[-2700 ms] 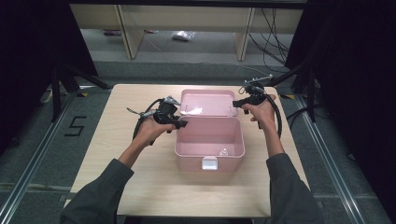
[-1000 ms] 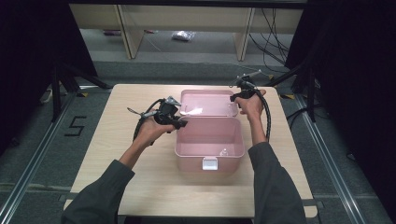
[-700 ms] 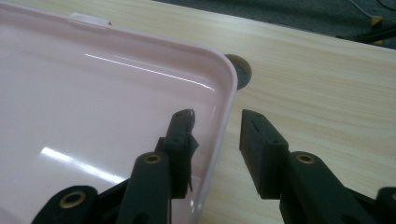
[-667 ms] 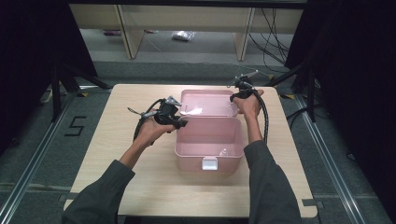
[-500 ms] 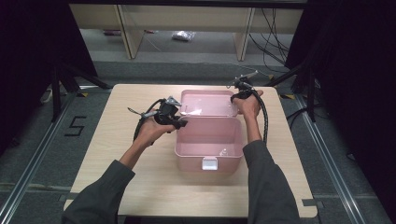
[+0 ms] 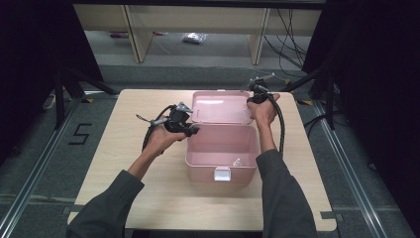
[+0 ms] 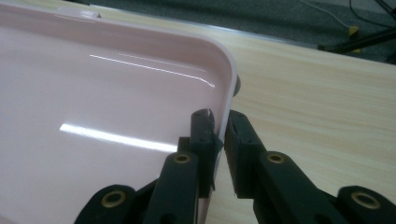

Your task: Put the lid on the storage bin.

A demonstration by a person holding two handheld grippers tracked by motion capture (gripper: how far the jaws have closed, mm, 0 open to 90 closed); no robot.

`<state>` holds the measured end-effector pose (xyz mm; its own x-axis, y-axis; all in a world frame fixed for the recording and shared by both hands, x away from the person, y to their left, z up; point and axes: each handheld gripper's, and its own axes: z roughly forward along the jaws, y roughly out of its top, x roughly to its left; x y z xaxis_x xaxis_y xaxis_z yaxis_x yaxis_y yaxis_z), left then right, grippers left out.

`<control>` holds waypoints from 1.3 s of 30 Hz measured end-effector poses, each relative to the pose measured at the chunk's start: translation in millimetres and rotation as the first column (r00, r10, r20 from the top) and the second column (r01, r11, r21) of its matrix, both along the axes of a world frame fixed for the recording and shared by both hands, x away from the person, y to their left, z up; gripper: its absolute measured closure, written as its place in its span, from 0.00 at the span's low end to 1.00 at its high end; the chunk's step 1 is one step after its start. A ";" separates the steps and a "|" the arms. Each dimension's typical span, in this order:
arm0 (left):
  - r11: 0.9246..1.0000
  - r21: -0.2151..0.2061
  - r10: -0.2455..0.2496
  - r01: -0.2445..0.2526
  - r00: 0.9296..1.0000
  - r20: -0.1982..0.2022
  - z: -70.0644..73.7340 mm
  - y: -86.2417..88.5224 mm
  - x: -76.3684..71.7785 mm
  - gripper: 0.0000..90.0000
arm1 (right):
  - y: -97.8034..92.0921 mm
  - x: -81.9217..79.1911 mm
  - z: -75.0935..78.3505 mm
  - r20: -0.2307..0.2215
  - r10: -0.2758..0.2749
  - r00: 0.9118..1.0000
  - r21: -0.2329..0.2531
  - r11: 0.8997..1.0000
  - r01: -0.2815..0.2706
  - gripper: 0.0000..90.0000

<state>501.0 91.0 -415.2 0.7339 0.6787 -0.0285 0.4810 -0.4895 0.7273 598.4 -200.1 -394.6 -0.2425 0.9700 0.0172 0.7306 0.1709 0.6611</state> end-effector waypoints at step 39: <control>0.999 -0.029 0.016 -0.016 1.000 -0.004 -1.5 0.1 2.7 0.84 | -10.6 -48.1 58.6 0.255 0.094 0.962 0.008 0.995 -0.099 0.94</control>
